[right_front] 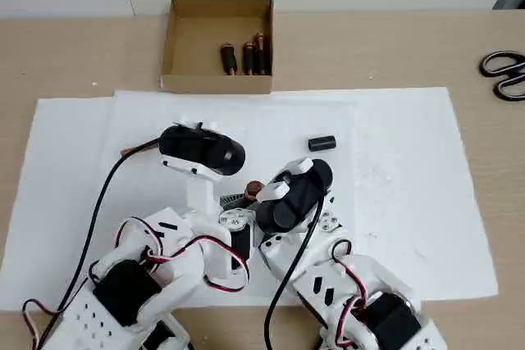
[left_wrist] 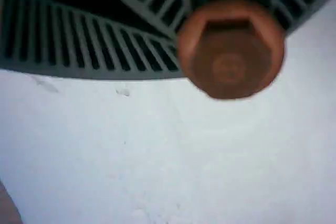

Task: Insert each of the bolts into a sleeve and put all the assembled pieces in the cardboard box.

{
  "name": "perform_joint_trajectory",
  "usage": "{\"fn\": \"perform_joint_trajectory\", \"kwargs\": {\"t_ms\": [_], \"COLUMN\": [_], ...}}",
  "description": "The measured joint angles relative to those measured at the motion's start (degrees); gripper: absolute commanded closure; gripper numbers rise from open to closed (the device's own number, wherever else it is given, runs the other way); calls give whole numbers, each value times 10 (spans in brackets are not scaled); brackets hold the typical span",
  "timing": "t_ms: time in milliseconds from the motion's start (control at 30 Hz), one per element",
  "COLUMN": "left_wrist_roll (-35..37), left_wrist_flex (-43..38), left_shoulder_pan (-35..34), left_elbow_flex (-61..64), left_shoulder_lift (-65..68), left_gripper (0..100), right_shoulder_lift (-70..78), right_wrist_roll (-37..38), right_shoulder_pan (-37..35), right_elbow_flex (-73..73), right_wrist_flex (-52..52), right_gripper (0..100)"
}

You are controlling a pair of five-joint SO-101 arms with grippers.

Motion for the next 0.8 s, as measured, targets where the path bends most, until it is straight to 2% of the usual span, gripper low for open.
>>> {"fn": "perform_joint_trajectory", "kwargs": {"t_ms": [133, 667, 800], "left_wrist_roll": [2, 6, -11], "left_wrist_flex": [1, 2, 6], "left_shoulder_pan": [3, 1, -25], "left_elbow_flex": [0, 3, -18], "left_shoulder_lift": [-1, -1, 2], "left_gripper": [778, 774, 773], "right_shoulder_lift": [0, -1, -2], "right_wrist_roll": [4, 4, 4], "right_shoulder_pan": [4, 12, 13], "right_elbow_flex": [1, 0, -1], "right_wrist_flex": [0, 0, -2], "right_gripper": [995, 995, 995]}}
